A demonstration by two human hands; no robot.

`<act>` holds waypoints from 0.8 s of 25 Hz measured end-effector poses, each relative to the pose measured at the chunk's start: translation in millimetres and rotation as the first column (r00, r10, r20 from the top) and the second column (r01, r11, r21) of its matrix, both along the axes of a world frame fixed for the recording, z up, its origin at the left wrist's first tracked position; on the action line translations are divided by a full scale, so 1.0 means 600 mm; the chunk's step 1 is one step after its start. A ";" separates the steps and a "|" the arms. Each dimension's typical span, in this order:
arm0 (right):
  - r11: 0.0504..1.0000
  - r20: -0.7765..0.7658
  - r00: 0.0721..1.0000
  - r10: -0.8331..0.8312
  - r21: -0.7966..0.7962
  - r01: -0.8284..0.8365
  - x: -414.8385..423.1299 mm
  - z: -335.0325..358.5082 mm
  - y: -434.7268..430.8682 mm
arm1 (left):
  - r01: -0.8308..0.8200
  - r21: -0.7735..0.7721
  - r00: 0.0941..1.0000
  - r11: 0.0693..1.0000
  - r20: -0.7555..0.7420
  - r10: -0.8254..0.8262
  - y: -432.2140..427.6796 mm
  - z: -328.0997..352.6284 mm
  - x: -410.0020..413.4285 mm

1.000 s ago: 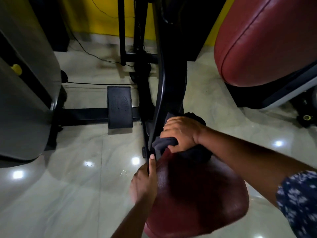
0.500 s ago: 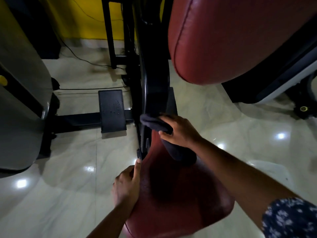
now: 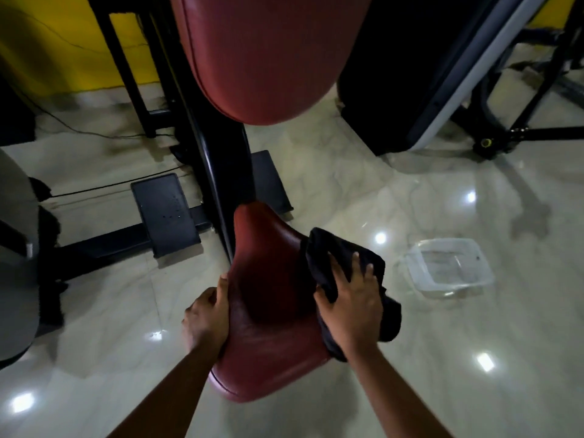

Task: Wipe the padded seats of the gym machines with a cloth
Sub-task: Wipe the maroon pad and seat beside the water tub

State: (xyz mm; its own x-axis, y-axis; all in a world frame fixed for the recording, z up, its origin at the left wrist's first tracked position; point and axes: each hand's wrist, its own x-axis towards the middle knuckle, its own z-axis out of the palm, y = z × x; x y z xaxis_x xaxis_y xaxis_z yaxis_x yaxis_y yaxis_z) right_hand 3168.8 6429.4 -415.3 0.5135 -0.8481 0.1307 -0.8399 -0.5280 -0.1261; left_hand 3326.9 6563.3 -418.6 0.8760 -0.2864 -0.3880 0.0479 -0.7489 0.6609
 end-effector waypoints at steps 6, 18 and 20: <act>0.977 0.023 0.977 -0.213 0.033 0.212 0.051 -0.004 0.191 | 0.038 -0.001 0.998 0.999 -0.059 -0.038 0.018 -0.015 0.008; 0.932 0.173 0.973 -0.151 0.353 0.082 0.038 0.198 0.408 | 0.156 -0.408 0.878 0.900 -0.359 -0.315 0.279 0.175 -0.010; 0.928 0.299 0.933 -0.203 0.364 0.085 0.010 0.256 0.442 | 0.228 -0.434 0.852 0.871 -0.345 -0.395 0.296 0.233 -0.023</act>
